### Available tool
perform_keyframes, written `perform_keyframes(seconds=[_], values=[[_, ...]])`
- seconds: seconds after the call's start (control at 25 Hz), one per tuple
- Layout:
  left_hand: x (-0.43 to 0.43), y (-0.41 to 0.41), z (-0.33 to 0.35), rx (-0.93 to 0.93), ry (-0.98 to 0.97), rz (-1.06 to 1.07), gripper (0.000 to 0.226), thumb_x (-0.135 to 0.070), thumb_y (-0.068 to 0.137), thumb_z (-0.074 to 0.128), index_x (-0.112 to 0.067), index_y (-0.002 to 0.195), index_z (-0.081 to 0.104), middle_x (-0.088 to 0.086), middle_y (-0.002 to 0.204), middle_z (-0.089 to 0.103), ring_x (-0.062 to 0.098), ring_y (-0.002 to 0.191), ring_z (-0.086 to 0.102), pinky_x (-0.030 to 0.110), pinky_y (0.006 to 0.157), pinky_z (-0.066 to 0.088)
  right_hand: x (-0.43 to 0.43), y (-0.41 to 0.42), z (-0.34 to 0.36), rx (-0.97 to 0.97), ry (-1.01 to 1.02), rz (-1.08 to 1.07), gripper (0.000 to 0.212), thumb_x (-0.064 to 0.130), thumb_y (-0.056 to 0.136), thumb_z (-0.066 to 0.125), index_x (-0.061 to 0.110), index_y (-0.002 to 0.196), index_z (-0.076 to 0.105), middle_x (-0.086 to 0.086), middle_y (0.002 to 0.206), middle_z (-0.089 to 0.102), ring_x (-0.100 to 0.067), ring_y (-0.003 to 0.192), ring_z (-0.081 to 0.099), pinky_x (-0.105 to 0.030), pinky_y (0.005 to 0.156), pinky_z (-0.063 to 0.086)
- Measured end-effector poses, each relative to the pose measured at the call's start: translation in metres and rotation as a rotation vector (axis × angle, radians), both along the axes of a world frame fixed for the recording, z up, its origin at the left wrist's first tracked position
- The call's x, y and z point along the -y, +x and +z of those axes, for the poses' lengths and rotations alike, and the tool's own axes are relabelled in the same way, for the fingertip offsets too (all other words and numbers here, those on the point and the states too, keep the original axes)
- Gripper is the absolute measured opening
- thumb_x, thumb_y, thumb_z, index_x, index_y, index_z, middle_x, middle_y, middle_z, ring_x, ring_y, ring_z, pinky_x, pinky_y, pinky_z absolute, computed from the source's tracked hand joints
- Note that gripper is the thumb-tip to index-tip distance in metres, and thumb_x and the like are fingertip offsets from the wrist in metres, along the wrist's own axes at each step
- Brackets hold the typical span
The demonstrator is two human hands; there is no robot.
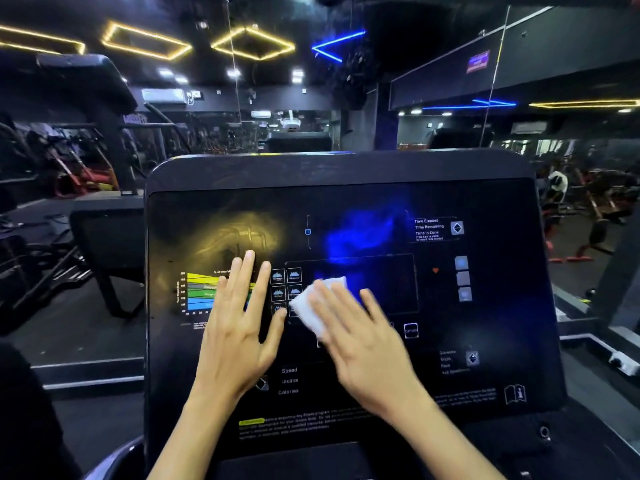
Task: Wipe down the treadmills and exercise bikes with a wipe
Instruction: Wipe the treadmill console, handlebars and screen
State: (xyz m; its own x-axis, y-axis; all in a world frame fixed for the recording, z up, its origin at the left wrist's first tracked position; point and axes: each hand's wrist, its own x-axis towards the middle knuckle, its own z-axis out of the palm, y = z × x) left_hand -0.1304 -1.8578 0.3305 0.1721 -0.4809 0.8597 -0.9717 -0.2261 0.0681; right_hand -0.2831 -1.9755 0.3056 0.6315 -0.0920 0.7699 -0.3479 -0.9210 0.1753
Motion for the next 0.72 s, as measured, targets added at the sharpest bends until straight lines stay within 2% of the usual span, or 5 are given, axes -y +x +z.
perform_keyframes(seconds=[0.2,0.32,0.48,0.6,0.72], values=[[0.011,-0.006,0.011,0.016,0.003,0.002,0.062,-0.035,0.091,0.043,0.0,0.142,0.039,0.018,0.152,0.027,0.028,0.143,0.018,0.038,0.117,0.011,0.066,-0.019,0.051,0.359,0.309,-0.443,0.057,0.01,0.092,0.023,-0.004,0.148,0.023,-0.023,0.153,0.026,-0.04,0.139,0.027,-0.055,0.111,0.025],[0.028,-0.011,0.023,0.012,-0.007,-0.01,0.062,-0.034,0.09,0.043,0.0,0.142,0.039,0.019,0.152,0.027,0.029,0.143,0.019,0.035,0.118,0.007,0.064,0.013,0.088,0.344,0.39,-0.268,0.058,0.02,0.095,0.017,0.0,0.149,0.02,-0.02,0.155,0.023,-0.034,0.142,0.02,-0.045,0.115,0.015],[0.049,-0.018,0.037,0.045,-0.026,0.001,0.063,-0.035,0.09,0.043,0.001,0.141,0.041,0.021,0.151,0.029,0.032,0.14,0.022,0.038,0.115,0.009,0.06,0.0,0.069,0.179,0.098,-0.213,0.053,0.02,0.096,0.029,0.005,0.146,0.035,-0.011,0.153,0.033,-0.027,0.14,0.032,-0.042,0.113,0.017],[0.061,-0.02,0.046,0.066,-0.029,0.008,0.063,-0.037,0.089,0.042,0.001,0.141,0.041,0.022,0.15,0.03,0.033,0.14,0.023,0.037,0.115,0.008,0.091,-0.024,0.084,0.308,0.243,-0.463,0.061,0.009,0.087,0.022,-0.004,0.147,0.029,-0.021,0.153,0.029,-0.038,0.138,0.031,-0.053,0.11,0.028],[0.068,-0.02,0.051,0.074,-0.024,0.009,0.064,-0.038,0.09,0.042,0.0,0.141,0.041,0.022,0.151,0.03,0.034,0.14,0.024,0.036,0.115,0.007,0.093,0.004,0.117,0.434,0.38,-0.358,0.057,0.012,0.092,0.023,-0.004,0.147,0.025,-0.021,0.153,0.026,-0.04,0.138,0.026,-0.052,0.11,0.024]])
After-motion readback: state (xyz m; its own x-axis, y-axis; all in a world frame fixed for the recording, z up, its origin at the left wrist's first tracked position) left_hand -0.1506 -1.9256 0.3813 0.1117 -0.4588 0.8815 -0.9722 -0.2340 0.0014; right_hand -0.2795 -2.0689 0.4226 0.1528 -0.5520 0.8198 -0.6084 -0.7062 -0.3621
